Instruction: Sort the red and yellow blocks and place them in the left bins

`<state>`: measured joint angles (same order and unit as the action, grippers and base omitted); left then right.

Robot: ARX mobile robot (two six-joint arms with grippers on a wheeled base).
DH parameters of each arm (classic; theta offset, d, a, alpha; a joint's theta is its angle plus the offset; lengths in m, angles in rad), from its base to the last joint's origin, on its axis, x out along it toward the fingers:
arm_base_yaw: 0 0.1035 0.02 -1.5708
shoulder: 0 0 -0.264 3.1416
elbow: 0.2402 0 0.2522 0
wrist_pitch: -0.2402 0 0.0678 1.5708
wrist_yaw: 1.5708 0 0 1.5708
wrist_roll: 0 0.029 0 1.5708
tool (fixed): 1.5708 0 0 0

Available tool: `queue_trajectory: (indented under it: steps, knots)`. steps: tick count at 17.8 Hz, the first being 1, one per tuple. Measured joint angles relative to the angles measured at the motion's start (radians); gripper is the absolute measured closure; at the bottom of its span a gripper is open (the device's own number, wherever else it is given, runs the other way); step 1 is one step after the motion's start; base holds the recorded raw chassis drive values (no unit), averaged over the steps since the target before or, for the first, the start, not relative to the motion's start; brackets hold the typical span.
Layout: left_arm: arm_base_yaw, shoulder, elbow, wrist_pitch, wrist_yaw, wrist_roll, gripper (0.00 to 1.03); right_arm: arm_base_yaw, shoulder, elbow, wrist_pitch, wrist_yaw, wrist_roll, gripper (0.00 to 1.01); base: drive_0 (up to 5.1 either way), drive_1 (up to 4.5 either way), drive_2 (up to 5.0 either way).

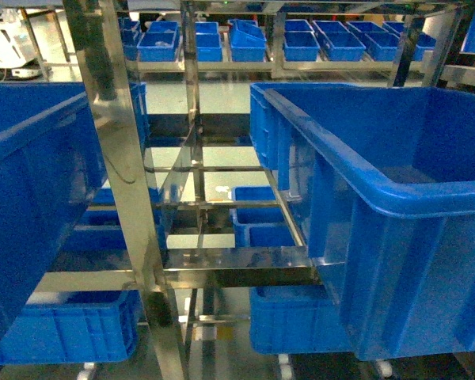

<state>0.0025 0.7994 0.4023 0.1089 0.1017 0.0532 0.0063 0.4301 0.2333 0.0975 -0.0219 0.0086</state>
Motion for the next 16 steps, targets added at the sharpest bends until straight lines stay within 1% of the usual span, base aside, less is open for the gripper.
queue_trajectory:
  steps: [2, 12, 16]
  knots:
    - [0.0, 0.0, 0.0, 0.0, 0.0, 0.0, 0.77, 0.0, 0.0, 0.0, 0.0, 0.0, 0.0, 0.73, 0.0, 0.0, 0.0]
    - [-0.001, -0.002, 0.0, 0.0, 0.002, 0.0, 0.77, 0.0, 0.0, 0.0, -0.001, 0.0, 0.0, 0.73, 1.9, 1.86, 1.9]
    - [-0.001, -0.002, 0.0, 0.0, 0.0, 0.0, 0.77, 0.0, 0.0, 0.0, 0.0, 0.0, 0.0, 0.73, 0.0, 0.0, 0.0]
